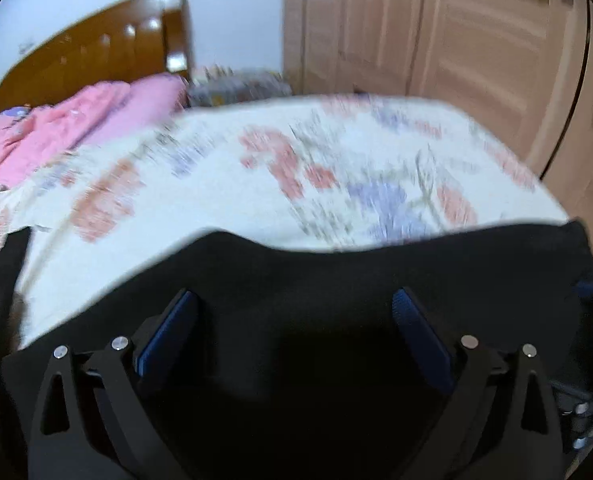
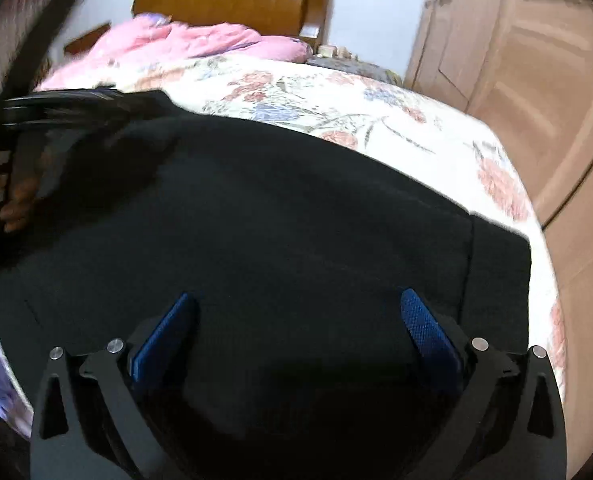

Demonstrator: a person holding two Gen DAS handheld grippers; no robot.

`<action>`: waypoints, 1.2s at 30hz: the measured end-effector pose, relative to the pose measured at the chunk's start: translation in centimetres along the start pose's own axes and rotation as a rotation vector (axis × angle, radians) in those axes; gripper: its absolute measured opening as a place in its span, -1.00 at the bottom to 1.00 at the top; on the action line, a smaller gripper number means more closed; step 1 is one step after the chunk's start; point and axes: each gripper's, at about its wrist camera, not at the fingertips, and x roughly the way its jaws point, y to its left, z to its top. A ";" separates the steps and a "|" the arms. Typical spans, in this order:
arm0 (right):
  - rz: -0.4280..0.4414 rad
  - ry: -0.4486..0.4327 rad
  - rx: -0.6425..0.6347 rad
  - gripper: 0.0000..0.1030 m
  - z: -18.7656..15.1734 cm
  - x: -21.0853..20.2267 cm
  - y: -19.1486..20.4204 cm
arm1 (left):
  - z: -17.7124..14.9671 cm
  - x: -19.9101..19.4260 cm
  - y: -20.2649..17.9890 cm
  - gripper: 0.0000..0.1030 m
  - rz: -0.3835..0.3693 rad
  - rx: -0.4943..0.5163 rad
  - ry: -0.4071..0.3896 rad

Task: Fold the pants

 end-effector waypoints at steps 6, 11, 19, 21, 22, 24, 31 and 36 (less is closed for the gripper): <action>-0.021 0.012 0.004 0.92 0.1 0.2 -0.5 | 2.0 -4.8 8.6 0.91 0.227 -0.116 -0.023; -0.021 -0.001 0.005 0.92 0.3 -0.1 1.1 | 1.0 -3.6 18.3 0.53 0.408 -0.282 0.183; -0.025 0.021 0.002 0.92 0.8 0.0 2.0 | -2.1 -2.1 19.8 -0.66 0.486 -0.105 0.331; -0.029 0.037 0.001 0.92 1.0 0.0 2.1 | -2.1 -4.0 20.7 -0.77 0.495 -0.143 0.255; -0.035 0.046 0.000 0.92 1.1 -0.1 2.1 | -2.2 -5.3 21.2 -0.78 0.478 -0.175 0.216; -0.065 0.069 0.001 0.91 1.5 -0.4 2.5 | -2.8 -8.7 22.4 -0.79 0.470 -0.235 0.118; -0.007 -0.042 -0.058 0.91 3.9 -3.1 6.9 | -12.4 -22.7 31.3 -0.87 0.374 -0.598 -0.158; 0.052 -0.040 -0.154 0.91 5.5 -2.3 11.6 | -24.7 -24.1 38.6 -0.67 0.181 -0.994 -0.159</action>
